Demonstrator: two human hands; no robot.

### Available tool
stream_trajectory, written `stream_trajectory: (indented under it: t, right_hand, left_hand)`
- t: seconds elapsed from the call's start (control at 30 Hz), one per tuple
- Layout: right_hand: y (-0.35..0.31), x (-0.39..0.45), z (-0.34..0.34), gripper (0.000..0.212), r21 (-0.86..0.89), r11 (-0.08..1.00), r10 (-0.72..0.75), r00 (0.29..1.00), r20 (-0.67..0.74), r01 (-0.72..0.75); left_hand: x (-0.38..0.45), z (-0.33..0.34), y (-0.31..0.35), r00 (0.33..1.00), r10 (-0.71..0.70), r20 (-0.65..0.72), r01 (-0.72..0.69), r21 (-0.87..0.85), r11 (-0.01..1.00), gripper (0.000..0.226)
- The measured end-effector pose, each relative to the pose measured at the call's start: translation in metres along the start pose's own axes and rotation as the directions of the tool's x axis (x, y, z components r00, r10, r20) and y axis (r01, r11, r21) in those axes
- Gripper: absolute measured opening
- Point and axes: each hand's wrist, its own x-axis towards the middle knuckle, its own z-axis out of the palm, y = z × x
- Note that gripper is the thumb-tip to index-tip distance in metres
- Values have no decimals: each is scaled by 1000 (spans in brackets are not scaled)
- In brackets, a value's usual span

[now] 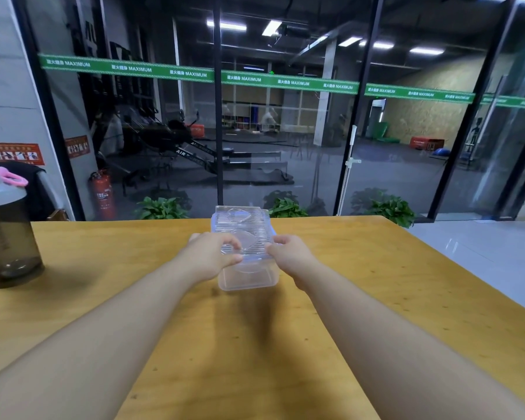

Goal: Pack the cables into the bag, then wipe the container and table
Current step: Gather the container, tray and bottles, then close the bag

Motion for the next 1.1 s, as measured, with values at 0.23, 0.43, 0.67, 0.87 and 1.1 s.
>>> stream_trajectory:
  t: [0.23,0.43,0.67,0.87,1.1]
  right_hand:
    - [3,-3,-4,49,-85,996,-23,1000,0,22]
    - [11,2,-6,46,-146,989,-32,999,-11,30]
    - [15,-6,-16,30,-79,997,-31,998,-58,27]
    - [10,-13,-27,25,-15,998,61,992,-107,-63]
    - [10,-18,-28,24,414,908,75,997,1,-69]
  left_hand:
    - [-7,1,1,998,33,-47,-32,27,999,12]
    - [-17,0,9,991,65,-119,-79,-117,990,18]
    - [-21,0,28,983,119,-139,-141,-162,977,10]
    - [-25,1,38,965,188,-184,-217,-153,964,17]
    - [-34,4,52,942,260,-213,-303,-205,931,26]
